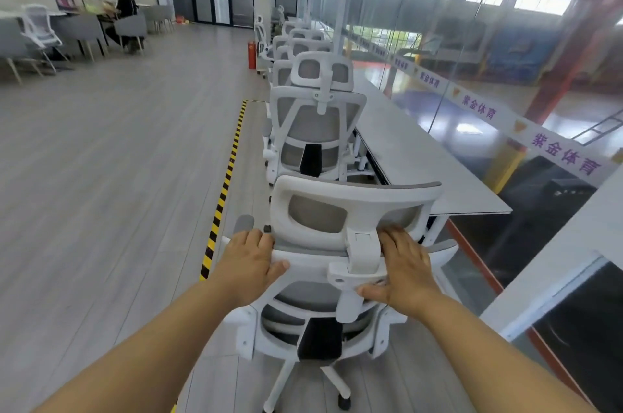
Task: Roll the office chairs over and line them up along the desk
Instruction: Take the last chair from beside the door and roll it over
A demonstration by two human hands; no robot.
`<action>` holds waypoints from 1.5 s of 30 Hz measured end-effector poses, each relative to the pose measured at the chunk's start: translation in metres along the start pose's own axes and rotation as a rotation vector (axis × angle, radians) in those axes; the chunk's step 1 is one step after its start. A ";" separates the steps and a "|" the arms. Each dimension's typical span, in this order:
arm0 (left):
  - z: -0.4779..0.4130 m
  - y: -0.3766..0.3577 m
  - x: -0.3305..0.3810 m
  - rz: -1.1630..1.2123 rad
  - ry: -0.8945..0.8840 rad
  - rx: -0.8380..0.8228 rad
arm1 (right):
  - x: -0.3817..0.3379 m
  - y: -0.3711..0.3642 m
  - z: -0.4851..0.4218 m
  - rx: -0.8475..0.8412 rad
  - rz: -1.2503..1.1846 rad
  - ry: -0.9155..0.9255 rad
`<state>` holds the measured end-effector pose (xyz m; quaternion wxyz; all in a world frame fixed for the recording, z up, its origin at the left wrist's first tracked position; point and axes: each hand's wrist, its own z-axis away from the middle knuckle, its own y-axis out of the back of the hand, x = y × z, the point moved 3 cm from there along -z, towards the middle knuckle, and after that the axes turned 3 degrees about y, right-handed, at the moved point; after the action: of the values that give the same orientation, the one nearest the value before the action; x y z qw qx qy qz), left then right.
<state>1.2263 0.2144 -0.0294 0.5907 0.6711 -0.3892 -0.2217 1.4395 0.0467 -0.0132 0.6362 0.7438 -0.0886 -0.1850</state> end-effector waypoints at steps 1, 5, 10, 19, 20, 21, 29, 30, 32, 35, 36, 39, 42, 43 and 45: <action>-0.016 -0.004 -0.003 -0.001 0.008 0.005 | 0.006 0.000 -0.015 0.003 -0.009 0.007; -0.073 -0.016 -0.005 0.008 0.054 -0.004 | 0.035 -0.003 -0.070 0.001 -0.007 0.020; -0.130 -0.027 0.006 0.085 0.144 -0.058 | 0.070 -0.005 -0.128 -0.018 0.002 0.043; -0.230 -0.053 -0.001 0.097 0.226 -0.076 | 0.121 -0.008 -0.223 -0.004 -0.010 0.090; -0.238 -0.056 -0.003 0.104 0.235 -0.079 | 0.124 -0.010 -0.231 -0.005 -0.001 0.094; -0.245 -0.058 -0.004 0.118 0.246 -0.082 | 0.128 -0.011 -0.238 -0.006 0.004 0.098; -0.283 -0.062 -0.001 0.157 0.265 -0.065 | 0.145 -0.015 -0.277 0.017 -0.006 0.107; -0.285 -0.063 -0.001 0.149 0.272 -0.073 | 0.146 -0.014 -0.279 0.007 -0.006 0.105; -0.290 -0.063 -0.001 0.109 0.268 -0.077 | 0.148 -0.012 -0.284 -0.009 -0.004 0.099; -0.296 -0.063 0.002 0.052 0.268 -0.067 | 0.149 -0.008 -0.291 -0.041 -0.001 0.103; -0.297 -0.062 0.004 0.051 0.265 -0.055 | 0.149 -0.007 -0.291 -0.049 -0.008 0.109; -0.288 -0.058 0.007 0.050 0.249 0.026 | 0.142 0.000 -0.284 0.025 -0.066 0.121; -0.267 -0.060 0.006 -0.017 0.238 0.051 | 0.125 0.012 -0.268 0.325 -0.092 0.209; -0.260 -0.061 0.004 -0.018 0.243 0.058 | 0.116 0.015 -0.265 0.407 -0.083 0.278; -0.249 -0.059 -0.003 -0.014 0.248 0.072 | 0.091 0.018 -0.264 0.485 -0.028 0.427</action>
<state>1.4282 0.3714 -0.0360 0.6083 0.7168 -0.3162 -0.1273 1.6274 0.2506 0.0222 0.4421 0.8968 0.0158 -0.0073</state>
